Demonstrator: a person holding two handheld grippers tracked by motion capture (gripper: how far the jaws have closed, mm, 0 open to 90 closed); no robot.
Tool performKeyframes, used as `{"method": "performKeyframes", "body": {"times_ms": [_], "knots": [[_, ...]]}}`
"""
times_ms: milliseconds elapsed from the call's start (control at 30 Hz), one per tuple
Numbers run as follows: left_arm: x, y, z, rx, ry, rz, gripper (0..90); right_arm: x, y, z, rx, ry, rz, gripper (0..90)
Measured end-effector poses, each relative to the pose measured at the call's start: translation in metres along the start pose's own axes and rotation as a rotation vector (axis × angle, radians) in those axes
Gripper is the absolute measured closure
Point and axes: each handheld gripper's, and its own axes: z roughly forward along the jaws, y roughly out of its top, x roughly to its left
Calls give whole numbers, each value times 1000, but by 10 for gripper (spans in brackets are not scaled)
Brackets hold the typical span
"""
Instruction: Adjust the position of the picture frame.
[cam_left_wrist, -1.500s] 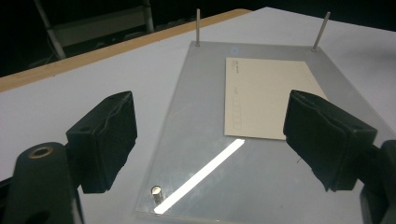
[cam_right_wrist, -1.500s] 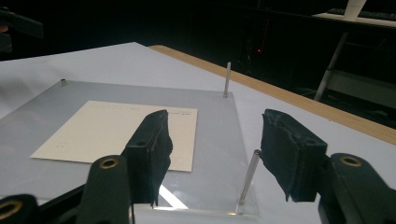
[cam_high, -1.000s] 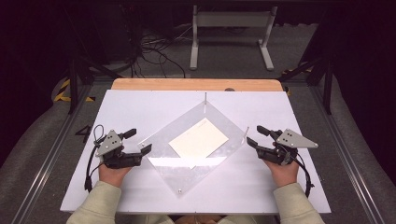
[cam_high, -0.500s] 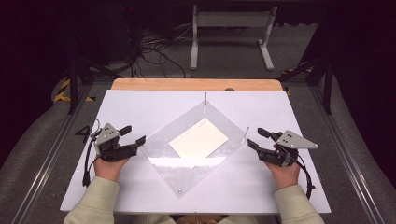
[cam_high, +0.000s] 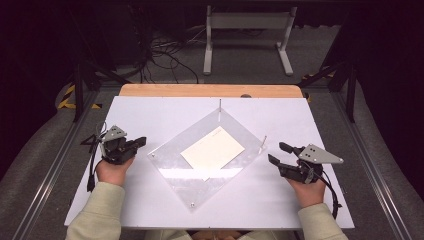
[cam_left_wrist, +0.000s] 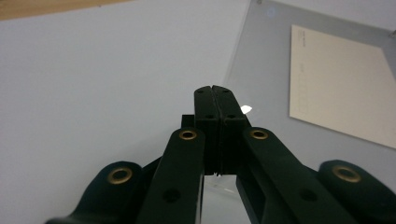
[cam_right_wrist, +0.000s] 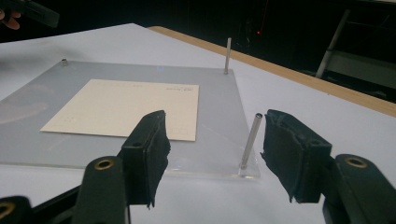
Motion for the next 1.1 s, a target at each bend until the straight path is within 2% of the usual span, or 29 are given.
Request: {"method": "performKeyframes", "body": {"times_ms": [100, 233, 333, 467, 500, 600, 733, 900, 1000, 1033, 1100], "knots": [[6, -2, 8, 47, 11, -26, 898, 0, -1, -1, 1, 0, -2, 390], [10, -4, 17, 104, 1, -31, 898, 1, -2, -2, 8, -2, -1, 389], [11, -7, 26, 154, -2, -53, 898, 2, -2, -2, 11, 1, -2, 387], [12, -9, 32, 190, -7, -47, 897, 2, -2, -1, 15, 6, -5, 385], [12, -10, 36, 216, -17, -36, 897, 3, -2, -1, 20, 3, -8, 384], [12, -12, 38, 229, -42, -49, 896, 3, -2, 0, 20, 7, -6, 381], [17, -13, 37, 225, -75, -94, 897, 2, -2, 0, 20, 13, 0, 377], [15, -13, 37, 237, -80, -93, 899, 2, -2, 0, 28, 11, -2, 377], [15, -13, 36, 250, -101, -89, 900, 2, -2, 0, 27, 12, 1, 375], [13, -12, 36, 268, -141, -85, 900, 2, -2, 0, 28, 11, 1, 375], [10, -12, 36, 285, -174, -71, 900, 2, -2, 0, 26, 10, 5, 375]]}}
